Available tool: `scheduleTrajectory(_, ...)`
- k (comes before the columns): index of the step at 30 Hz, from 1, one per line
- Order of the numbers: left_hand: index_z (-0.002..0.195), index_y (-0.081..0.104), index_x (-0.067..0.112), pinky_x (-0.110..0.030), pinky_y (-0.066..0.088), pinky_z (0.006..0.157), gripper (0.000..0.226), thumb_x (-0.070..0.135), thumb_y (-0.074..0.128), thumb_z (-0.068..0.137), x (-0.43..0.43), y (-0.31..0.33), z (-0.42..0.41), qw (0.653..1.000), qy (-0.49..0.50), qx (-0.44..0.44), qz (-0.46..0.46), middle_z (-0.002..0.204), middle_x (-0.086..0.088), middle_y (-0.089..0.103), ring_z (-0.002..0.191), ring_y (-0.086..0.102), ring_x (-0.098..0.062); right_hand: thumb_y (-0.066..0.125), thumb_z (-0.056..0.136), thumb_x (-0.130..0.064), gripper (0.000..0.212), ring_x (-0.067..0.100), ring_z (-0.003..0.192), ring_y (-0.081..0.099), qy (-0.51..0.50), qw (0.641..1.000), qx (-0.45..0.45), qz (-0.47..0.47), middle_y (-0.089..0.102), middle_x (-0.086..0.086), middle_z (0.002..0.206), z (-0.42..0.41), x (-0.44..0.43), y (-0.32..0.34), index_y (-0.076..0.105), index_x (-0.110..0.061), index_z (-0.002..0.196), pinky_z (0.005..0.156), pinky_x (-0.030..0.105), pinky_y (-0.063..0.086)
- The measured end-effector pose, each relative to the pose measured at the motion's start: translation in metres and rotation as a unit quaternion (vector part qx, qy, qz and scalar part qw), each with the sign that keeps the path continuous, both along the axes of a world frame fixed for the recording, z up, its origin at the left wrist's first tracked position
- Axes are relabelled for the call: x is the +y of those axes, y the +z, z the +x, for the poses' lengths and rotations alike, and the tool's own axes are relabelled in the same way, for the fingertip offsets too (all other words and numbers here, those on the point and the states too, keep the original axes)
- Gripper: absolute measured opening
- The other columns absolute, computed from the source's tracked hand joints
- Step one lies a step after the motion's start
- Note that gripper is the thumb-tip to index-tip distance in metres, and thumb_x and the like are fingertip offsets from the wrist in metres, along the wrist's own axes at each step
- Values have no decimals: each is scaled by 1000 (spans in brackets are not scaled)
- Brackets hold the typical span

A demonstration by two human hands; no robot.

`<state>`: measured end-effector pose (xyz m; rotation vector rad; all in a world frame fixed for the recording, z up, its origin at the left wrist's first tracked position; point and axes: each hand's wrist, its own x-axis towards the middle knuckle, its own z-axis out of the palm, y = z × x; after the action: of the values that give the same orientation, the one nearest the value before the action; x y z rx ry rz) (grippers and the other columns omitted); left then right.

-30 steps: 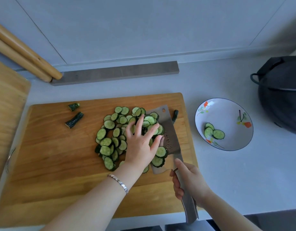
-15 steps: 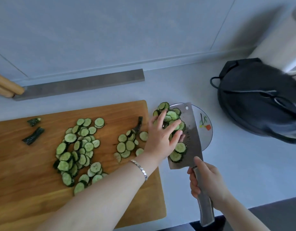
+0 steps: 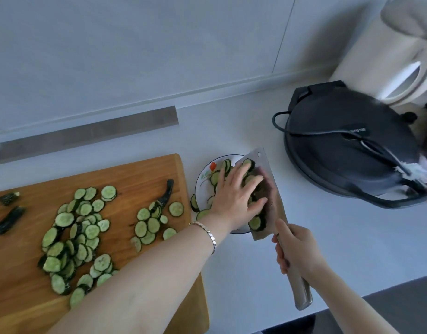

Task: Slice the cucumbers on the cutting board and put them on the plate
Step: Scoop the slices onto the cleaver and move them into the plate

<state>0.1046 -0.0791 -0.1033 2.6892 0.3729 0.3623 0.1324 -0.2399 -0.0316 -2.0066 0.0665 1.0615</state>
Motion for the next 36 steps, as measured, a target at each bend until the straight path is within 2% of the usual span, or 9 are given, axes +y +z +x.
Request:
scheduleTrajectory(6,90,61,6,-57,39,93,16,17,55,79,3,-1,10,999,21,12,22,93,-11,58,84,58,-31,42,97,-25,37,20,30,39,-11,1000,-12,-4,44,5,41,7,-9,7,51,-1,70,36,23,35)
scheduleTrajectory(9,89,63,4,-56,42,90,16,10,66,74,13,2,9,999,4,-16,34,90,-12,57,82,56,-32,42,97,-25,37,20,30,40,-5,1000,-27,-11,45,6,43,11,-16,13,51,0,70,36,25,36)
scheduleTrajectory(13,107,55,6,-46,37,97,29,22,46,84,18,29,20,996,-16,-81,27,110,-12,56,99,49,-26,42,98,-25,38,19,29,41,27,999,-31,-4,46,7,43,10,-19,20,53,1,72,34,24,36)
scheduleTrajectory(19,81,58,1,-40,43,70,12,9,50,79,31,34,23,1000,-13,-9,14,83,-13,57,71,56,-34,42,97,-25,38,20,30,41,15,999,-29,24,46,7,43,7,-17,21,53,2,73,37,23,36)
scheduleTrajectory(22,81,62,2,-39,44,70,11,11,55,78,29,33,10,999,26,-30,15,78,-12,57,70,57,-33,42,98,-24,38,21,31,40,-9,999,-25,33,45,5,42,10,-12,18,52,1,72,38,25,36)
scheduleTrajectory(25,88,62,4,-33,39,74,25,26,51,83,11,49,1,988,-102,-111,-25,83,-11,57,76,52,-25,43,97,-26,38,21,31,40,-24,999,-14,39,45,4,41,11,-4,13,52,0,71,40,26,36)
scheduleTrajectory(28,80,62,5,-35,40,76,22,22,49,84,-1,46,-9,980,-183,-78,7,83,-9,56,75,51,-24,45,96,-28,37,22,32,40,-33,999,-1,43,45,5,42,9,4,13,52,-1,71,41,26,36)
scheduleTrajectory(33,73,61,4,-39,48,60,19,16,50,83,30,27,-38,998,-54,13,19,76,-8,55,67,53,-28,47,89,-26,31,21,33,40,-29,999,-18,41,45,5,42,16,12,20,53,-1,70,43,28,38)
scheduleTrajectory(36,94,63,6,-32,45,55,24,26,64,81,42,36,-64,995,47,91,-9,88,-7,56,73,55,-25,47,88,-23,29,20,32,38,-27,999,-29,32,45,6,42,21,13,21,52,-1,70,43,28,37)
